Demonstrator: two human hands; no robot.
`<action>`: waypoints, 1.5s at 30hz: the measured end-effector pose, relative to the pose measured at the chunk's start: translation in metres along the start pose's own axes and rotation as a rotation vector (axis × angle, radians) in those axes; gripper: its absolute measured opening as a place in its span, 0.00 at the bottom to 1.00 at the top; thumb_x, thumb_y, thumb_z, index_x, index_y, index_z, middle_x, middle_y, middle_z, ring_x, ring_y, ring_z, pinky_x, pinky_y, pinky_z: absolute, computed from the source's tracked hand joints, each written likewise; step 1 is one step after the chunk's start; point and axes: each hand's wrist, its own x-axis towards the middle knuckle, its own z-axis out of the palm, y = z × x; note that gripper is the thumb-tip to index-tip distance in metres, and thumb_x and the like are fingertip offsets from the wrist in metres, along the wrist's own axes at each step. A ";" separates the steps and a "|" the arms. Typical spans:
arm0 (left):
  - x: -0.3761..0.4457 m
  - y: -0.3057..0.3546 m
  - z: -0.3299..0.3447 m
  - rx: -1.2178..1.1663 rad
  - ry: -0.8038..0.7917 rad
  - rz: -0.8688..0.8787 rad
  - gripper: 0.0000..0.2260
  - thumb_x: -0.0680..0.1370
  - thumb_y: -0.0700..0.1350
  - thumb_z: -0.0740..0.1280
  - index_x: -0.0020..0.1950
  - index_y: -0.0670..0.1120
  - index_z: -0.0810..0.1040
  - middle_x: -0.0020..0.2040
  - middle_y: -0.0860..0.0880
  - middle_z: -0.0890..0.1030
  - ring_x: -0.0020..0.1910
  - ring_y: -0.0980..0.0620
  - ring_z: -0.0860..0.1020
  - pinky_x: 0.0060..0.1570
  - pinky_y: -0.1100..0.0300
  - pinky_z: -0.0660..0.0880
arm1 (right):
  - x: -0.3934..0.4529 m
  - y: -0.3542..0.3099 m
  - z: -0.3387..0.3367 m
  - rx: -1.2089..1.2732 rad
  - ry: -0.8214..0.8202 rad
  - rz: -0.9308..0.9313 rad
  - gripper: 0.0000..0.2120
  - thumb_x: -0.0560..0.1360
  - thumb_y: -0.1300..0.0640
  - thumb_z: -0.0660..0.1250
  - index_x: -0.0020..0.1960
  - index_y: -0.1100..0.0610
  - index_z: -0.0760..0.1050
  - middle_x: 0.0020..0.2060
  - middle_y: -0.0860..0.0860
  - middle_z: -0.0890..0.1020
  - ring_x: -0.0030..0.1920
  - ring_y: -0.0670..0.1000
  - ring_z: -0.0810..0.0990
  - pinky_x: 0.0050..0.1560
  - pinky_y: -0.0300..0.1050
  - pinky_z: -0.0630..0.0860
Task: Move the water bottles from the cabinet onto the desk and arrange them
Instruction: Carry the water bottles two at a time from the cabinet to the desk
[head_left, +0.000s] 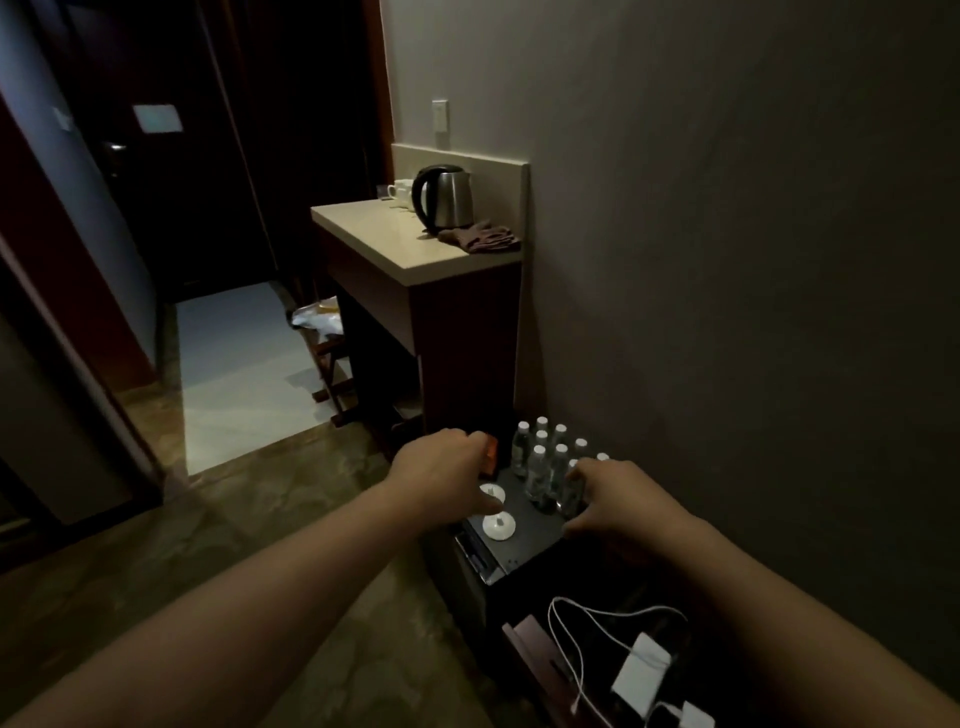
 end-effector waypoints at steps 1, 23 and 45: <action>0.024 -0.006 -0.001 0.007 -0.002 0.017 0.30 0.67 0.67 0.72 0.63 0.53 0.72 0.53 0.52 0.76 0.49 0.52 0.75 0.44 0.52 0.79 | 0.020 0.004 -0.007 0.001 0.012 0.020 0.26 0.62 0.44 0.77 0.56 0.51 0.74 0.48 0.48 0.80 0.48 0.48 0.78 0.48 0.47 0.79; 0.362 -0.061 0.067 -0.007 -0.120 0.475 0.26 0.69 0.64 0.71 0.60 0.51 0.73 0.48 0.53 0.75 0.45 0.51 0.77 0.35 0.57 0.70 | 0.263 0.077 -0.040 0.121 -0.024 0.514 0.37 0.65 0.44 0.78 0.70 0.47 0.68 0.61 0.48 0.75 0.53 0.47 0.76 0.51 0.44 0.77; 0.486 -0.084 0.317 -0.025 -0.441 0.744 0.30 0.71 0.61 0.70 0.68 0.49 0.68 0.62 0.47 0.76 0.55 0.45 0.79 0.43 0.52 0.78 | 0.373 0.166 0.141 0.362 -0.051 0.888 0.32 0.64 0.45 0.78 0.64 0.50 0.71 0.55 0.53 0.78 0.55 0.54 0.77 0.53 0.48 0.77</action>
